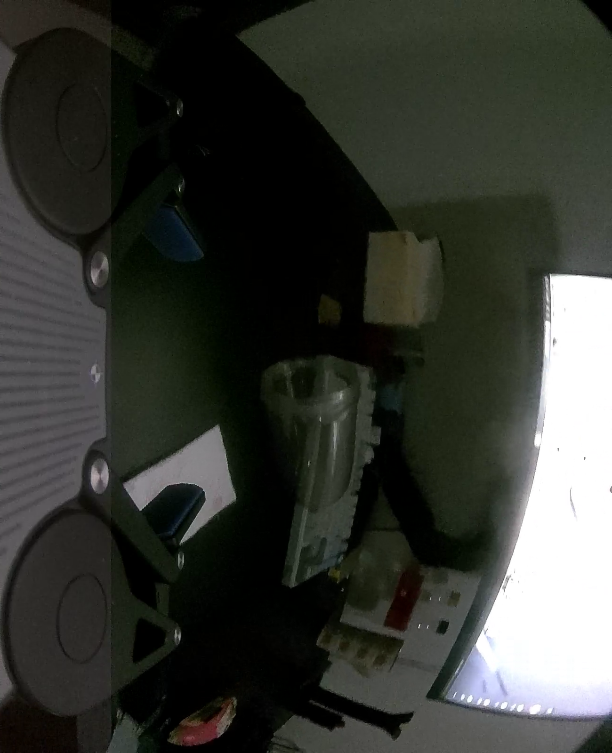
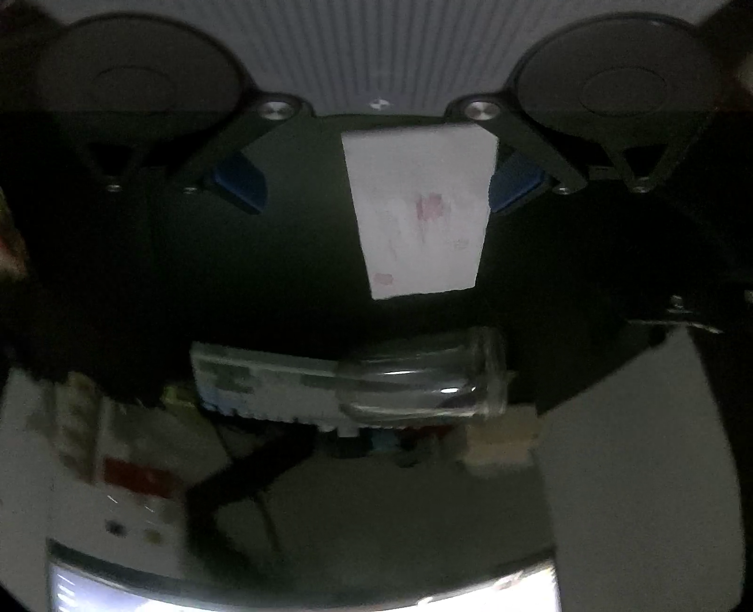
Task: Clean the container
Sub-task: 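Move the right tool toward the white tissue on the desk, then grasp the white tissue with the right tool and lift it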
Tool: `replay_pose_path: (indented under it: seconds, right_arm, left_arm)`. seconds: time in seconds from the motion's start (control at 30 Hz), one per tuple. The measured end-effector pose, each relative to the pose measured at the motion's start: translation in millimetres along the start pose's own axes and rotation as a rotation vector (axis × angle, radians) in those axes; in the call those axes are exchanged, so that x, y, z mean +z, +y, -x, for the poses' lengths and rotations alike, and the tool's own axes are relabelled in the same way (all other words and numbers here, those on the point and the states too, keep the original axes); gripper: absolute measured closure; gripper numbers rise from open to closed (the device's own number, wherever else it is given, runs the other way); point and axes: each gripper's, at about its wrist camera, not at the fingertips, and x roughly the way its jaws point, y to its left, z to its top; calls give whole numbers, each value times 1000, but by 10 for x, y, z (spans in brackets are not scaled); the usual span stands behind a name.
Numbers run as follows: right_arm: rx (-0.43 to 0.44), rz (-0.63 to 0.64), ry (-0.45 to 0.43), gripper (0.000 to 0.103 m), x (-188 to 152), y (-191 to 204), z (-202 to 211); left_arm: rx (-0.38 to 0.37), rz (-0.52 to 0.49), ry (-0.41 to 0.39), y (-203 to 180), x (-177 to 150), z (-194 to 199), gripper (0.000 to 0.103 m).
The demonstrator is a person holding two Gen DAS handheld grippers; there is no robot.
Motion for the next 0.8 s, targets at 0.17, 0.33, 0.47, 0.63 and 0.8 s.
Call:
replay_pose_path:
  seconds: [0.17, 0.33, 0.47, 0.63, 0.8]
  right_arm:
    - [-16, 35, 21, 0, 13, 36, -375]
    - [50, 63, 109, 0, 13, 34, -620]
    - [67, 63, 145, 0, 37, -8, -694]
    - [64, 82, 165, 0, 75, -63, -739]
    - [40, 67, 210, 8, 121, -79, -686]
  left_arm:
    - [21, 25, -19, 156, -11, -148, 1]
    - [-27, 41, -2, 313, 0, -292, 1]
    - [-38, -15, 18, 315, 85, -382, 1]
    - [-45, -110, -1, 179, 340, -519, 1]
    - [-17, -137, -79, 71, 609, -742, 1]
